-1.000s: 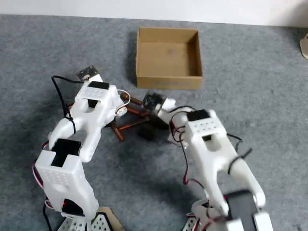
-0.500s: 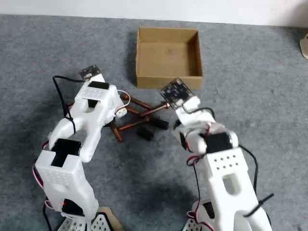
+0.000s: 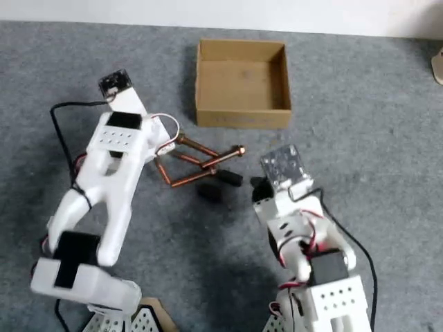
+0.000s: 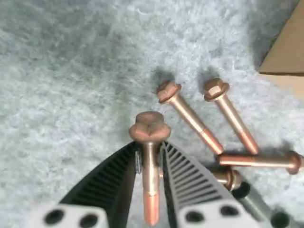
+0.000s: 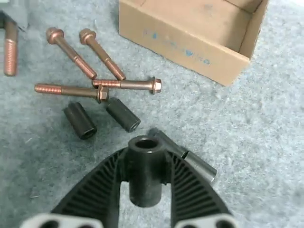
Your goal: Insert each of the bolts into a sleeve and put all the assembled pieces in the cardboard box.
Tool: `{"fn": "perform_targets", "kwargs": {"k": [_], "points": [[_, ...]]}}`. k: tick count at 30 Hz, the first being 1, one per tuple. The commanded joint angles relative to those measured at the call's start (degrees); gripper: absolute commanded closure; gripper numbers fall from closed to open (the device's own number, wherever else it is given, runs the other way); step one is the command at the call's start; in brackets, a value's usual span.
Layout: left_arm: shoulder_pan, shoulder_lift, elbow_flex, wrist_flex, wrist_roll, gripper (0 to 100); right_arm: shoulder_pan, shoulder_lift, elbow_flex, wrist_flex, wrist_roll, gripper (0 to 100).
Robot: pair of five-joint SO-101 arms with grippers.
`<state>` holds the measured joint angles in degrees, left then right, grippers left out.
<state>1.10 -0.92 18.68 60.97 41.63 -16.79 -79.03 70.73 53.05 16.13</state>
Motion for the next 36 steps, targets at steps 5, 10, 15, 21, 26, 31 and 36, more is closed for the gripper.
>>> {"fn": "perform_targets", "kwargs": {"k": [5, 10, 15, 21, 26, 31, 36], "points": [[3.0, -8.7, 6.5, -6.1, -3.3, 100, -3.3, -12.8, 10.5, -3.7, -0.7, 99.3], [4.9, -15.3, 17.6, -19.4, -6.3, 100, -7.3, -21.1, 16.6, -3.5, -0.5, 99.3], [4.9, -23.6, 24.9, -25.9, -7.6, 100, -7.6, -26.6, 19.4, -3.4, -0.4, 99.3], [4.8, -30.1, 29.4, -31.6, -10.6, 100, -7.9, -26.2, 19.6, -3.4, -0.7, 99.3], [5.4, -32.5, 34.0, -38.0, -10.8, 100, -7.9, -26.2, 19.6, -3.4, -0.7, 99.3], [8.5, -36.4, 40.9, -44.4, -11.2, 100, -9.0, -26.2, 19.6, -3.7, -0.8, 99.3], [11.0, -45.1, 47.1, -51.5, -13.2, 100, -11.4, -26.2, 19.6, -3.8, -0.9, 99.3]]}}
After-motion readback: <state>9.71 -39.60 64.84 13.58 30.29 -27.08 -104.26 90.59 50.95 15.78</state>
